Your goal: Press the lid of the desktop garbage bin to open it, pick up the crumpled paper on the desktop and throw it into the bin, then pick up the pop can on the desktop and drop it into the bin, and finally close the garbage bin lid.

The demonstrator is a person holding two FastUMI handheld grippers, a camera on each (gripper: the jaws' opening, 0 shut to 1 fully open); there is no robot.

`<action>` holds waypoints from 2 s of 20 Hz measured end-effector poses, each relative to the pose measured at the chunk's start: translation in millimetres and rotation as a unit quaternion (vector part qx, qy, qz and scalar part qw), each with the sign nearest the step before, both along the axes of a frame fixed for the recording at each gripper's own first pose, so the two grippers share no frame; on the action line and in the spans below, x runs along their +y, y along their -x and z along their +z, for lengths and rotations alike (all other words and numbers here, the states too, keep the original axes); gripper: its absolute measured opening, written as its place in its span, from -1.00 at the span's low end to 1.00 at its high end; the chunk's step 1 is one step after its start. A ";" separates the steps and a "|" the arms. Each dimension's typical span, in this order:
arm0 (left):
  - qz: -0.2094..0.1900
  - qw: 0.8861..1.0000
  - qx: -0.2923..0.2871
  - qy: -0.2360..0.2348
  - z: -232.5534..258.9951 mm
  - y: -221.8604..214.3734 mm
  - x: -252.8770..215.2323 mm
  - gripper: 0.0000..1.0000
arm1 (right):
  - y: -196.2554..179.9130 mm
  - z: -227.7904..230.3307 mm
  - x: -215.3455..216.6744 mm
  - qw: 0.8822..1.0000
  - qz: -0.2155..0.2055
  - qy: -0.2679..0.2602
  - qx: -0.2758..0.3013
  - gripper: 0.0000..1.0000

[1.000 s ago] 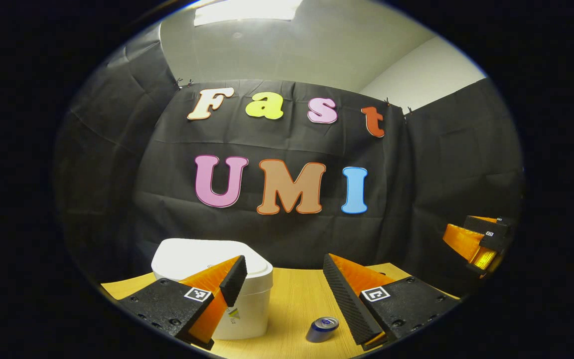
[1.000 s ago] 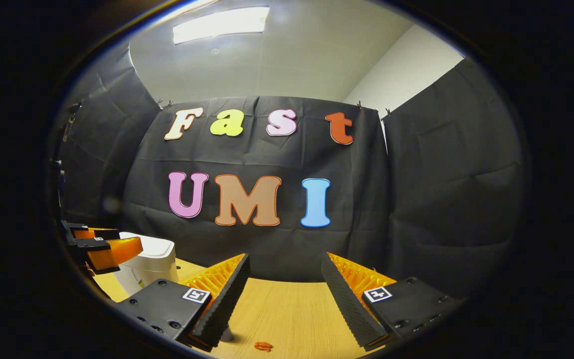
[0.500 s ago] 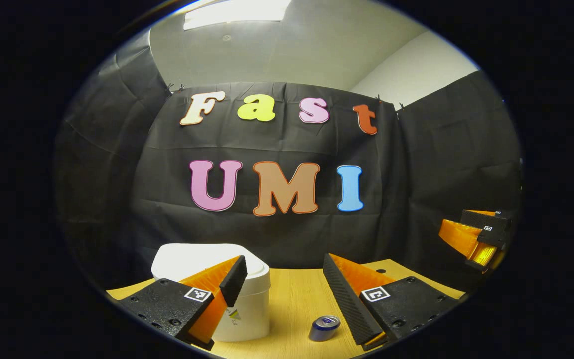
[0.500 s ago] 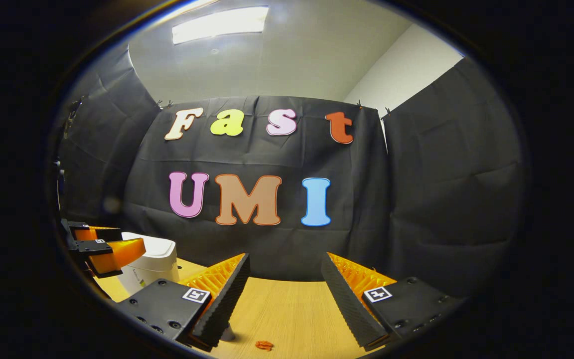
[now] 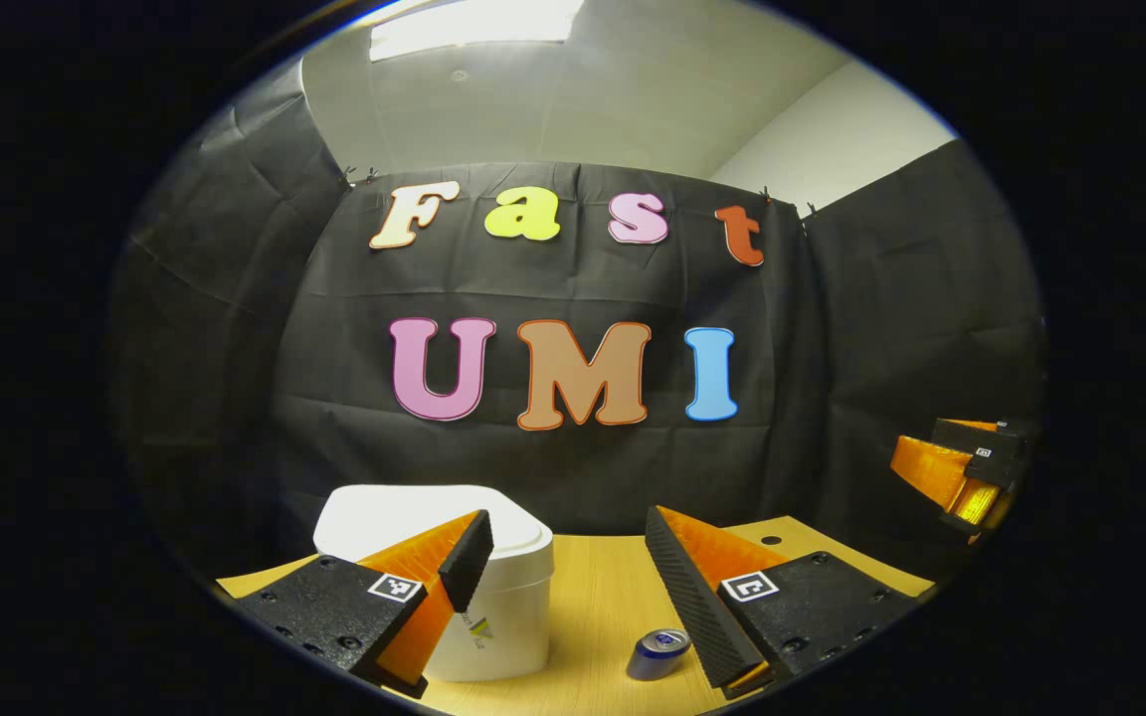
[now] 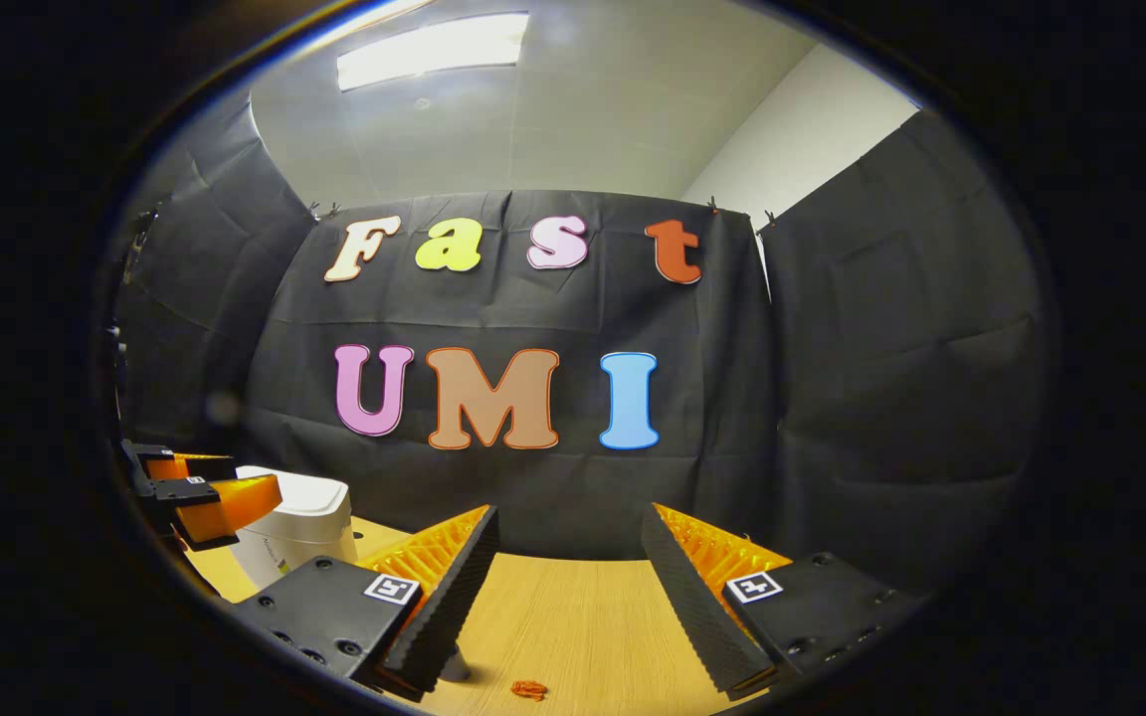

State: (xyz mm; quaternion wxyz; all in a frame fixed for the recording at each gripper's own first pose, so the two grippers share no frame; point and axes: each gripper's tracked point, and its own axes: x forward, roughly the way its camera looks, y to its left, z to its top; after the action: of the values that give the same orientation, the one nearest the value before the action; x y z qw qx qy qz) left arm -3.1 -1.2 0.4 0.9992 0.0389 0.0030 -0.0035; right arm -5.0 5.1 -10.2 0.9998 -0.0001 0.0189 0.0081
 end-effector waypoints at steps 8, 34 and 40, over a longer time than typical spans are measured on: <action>0.040 0.998 -0.028 -0.042 21.3 -22.3 35.0 0.63 | -9.5 -3.5 1.4 1.000 0.002 -0.003 0.005 0.92; 0.131 0.991 0.008 -0.025 -43.8 -55.5 100.3 -1.00 | -23.0 -33.6 7.9 0.999 0.010 0.000 0.047 0.92; 0.129 0.991 0.007 -0.037 -48.2 -54.9 100.1 -1.00 | -20.8 -33.7 8.8 0.999 0.008 -0.006 0.046 0.92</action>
State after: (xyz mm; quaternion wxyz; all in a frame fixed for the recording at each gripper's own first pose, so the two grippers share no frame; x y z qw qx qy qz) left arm 51.8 99.0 -47.7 0.9892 0.0756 0.0153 0.1249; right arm 15.8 14.0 -44.0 0.9977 0.0066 0.0652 0.0166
